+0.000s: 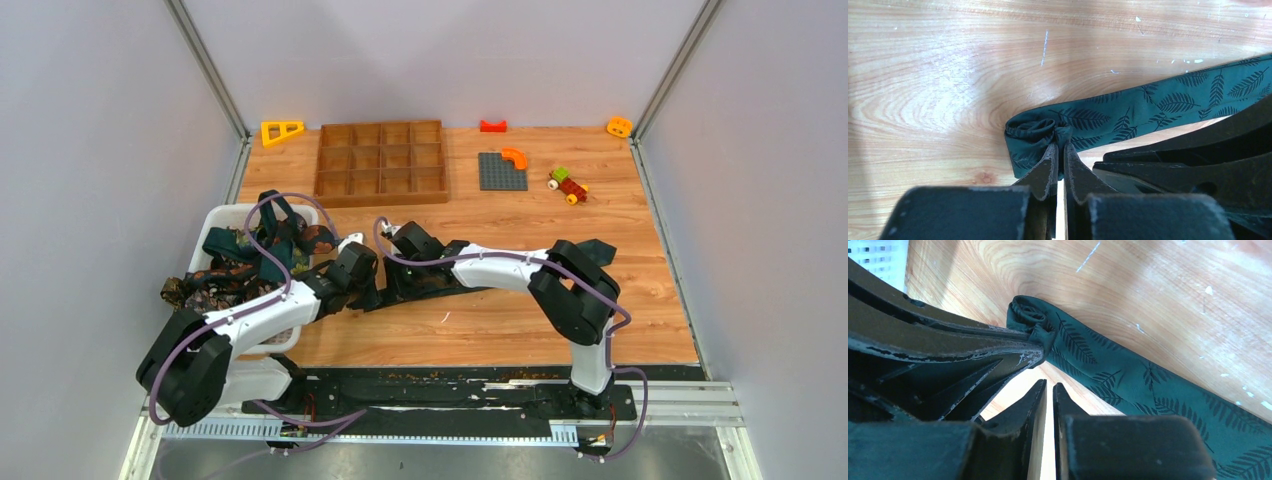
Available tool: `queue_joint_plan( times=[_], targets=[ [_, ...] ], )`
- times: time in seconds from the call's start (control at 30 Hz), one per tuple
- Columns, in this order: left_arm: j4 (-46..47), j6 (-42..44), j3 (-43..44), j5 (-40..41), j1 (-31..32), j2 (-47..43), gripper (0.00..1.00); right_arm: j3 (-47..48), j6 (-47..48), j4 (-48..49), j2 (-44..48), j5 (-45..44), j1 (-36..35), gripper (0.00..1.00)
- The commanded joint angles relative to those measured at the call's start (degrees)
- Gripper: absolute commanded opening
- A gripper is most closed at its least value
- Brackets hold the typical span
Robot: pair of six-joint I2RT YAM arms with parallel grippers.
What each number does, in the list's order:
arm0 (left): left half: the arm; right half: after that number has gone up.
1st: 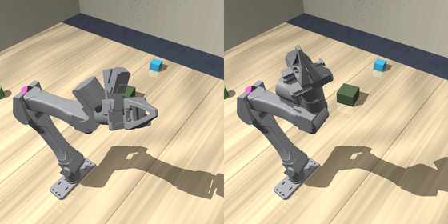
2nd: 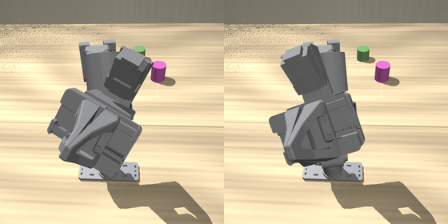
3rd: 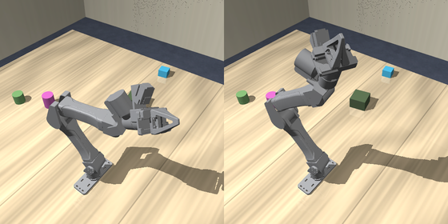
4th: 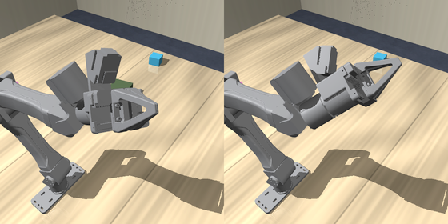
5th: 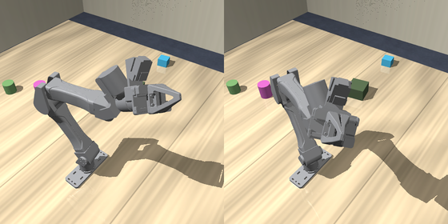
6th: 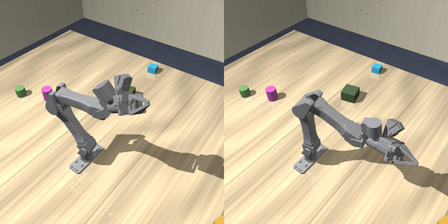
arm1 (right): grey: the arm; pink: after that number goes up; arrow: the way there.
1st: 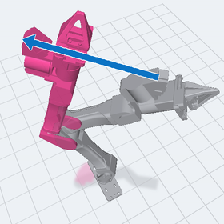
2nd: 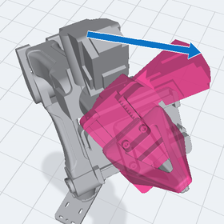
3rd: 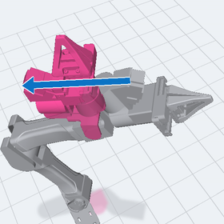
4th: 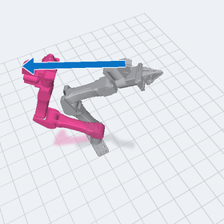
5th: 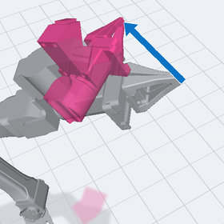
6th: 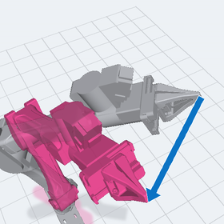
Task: Roll the ties
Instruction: Roll the tie at the center of the board.
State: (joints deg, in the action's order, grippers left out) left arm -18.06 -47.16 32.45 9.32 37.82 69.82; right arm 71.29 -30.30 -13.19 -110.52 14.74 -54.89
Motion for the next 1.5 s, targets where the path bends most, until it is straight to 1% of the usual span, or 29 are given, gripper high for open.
queue_joint_plan(
  times=[0.0, 0.13, 0.2, 0.3, 0.37, 0.6, 0.83, 1.07, 1.17, 1.47],
  targets=[
    [1.9, 0.5, 2.2, -0.6, -0.1, 0.5, 0.12, -1.0, 1.4, -0.1, 3.2, -1.7, 0.7, 0.12],
    [2.6, 0.1, 2.5, -1.2, -0.1, 0.1, 0.29, -1.0, 1.4, 0.0, 3.4, -1.6, 0.9, 0.14],
    [2.8, -0.1, 2.6, -1.6, -0.1, 0.0, 0.35, -1.1, 1.4, 0.1, 3.4, -1.4, 1.0, 0.15],
    [3.0, -0.7, 2.6, -1.7, -0.1, -0.2, 0.38, -0.7, 1.2, 0.4, 3.4, -0.9, 1.1, 0.17],
    [3.7, -1.6, 2.1, -1.5, -0.1, -0.8, 0.38, -0.4, 1.0, 0.6, 3.3, -0.5, 1.2, 0.18],
    [5.7, -4.0, -0.9, -0.4, -0.3, -4.3, 0.31, 0.4, 0.4, 1.4, 2.7, 0.8, 1.3, 0.25],
    [4.8, -4.1, -2.3, 0.9, -0.8, -5.4, 0.12, 1.2, -0.9, 2.8, 1.8, 2.5, 1.4, 0.26],
    [4.0, -3.8, -3.2, 2.3, -1.2, -8.8, 0.02, 0.6, -2.3, 5.5, 1.8, 4.9, 1.4, 0.27],
    [4.1, -3.7, -3.4, 2.4, -1.3, -9.9, 0.01, 0.8, -3.0, 6.4, 1.4, 5.8, 1.5, 0.28],
    [2.6, -3.1, -3.2, 3.5, -1.6, -12.5, 0.00, 3.4, -4.3, 6.4, -0.7, 5.9, 1.5, 0.34]
  ],
)
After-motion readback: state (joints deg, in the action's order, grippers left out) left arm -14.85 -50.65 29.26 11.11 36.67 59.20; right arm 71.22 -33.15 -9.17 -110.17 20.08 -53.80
